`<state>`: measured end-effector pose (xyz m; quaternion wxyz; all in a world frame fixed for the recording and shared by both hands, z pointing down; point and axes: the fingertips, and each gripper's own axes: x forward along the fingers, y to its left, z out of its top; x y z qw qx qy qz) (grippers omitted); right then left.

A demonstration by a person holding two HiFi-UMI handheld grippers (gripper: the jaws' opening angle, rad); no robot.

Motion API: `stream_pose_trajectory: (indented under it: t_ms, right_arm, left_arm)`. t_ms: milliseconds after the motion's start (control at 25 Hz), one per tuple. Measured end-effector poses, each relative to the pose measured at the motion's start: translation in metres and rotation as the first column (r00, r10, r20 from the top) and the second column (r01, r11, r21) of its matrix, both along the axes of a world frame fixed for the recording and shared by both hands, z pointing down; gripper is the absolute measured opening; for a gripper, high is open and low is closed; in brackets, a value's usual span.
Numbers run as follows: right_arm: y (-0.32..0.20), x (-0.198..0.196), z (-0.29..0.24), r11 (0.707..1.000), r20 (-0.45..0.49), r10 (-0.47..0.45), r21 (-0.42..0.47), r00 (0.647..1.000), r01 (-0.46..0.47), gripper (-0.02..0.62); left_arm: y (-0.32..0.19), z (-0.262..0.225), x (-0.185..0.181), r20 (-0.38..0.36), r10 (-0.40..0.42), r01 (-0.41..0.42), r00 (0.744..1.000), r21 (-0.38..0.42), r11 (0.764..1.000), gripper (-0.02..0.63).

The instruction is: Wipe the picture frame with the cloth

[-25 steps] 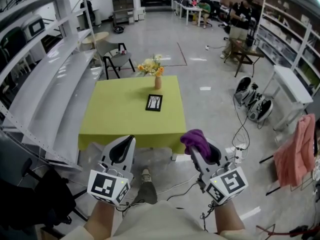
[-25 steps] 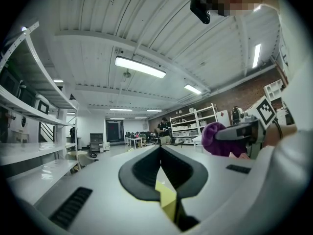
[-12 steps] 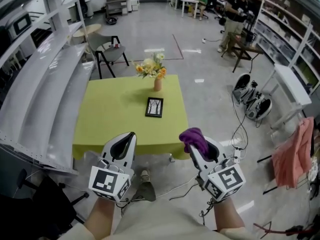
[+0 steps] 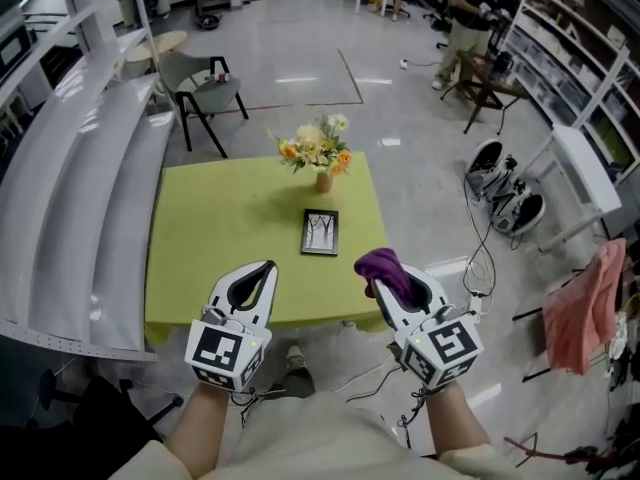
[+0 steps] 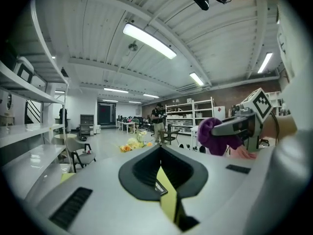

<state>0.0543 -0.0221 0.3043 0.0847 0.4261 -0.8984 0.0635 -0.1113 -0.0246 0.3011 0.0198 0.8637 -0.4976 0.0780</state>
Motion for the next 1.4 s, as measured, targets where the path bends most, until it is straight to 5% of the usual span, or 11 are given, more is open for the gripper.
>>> stream_pose_trajectory:
  t_ms: [520,1040,1400]
  right_arm:
    - [-0.137,-0.053,0.076,0.989,-0.105,0.044,-0.138,0.993,-0.059,0.109]
    - [-0.238,-0.076,0.187,0.948,-0.232,-0.138,-0.313,0.963,0.061,0.112]
    - [-0.281,-0.095,0.269,0.917,-0.321,-0.273,-0.37,0.907,0.145,0.114]
  left_arm:
    - [-0.118,0.08,-0.023,0.018,0.109,-0.104,0.994,-0.162,0.981,0.008]
    - [-0.194,0.184,0.005,0.027,0.099,-0.084,0.995,-0.348,0.934,0.008]
    - [-0.228,0.277,0.019,0.064,0.063,-0.025,0.996,-0.474,0.88,0.008]
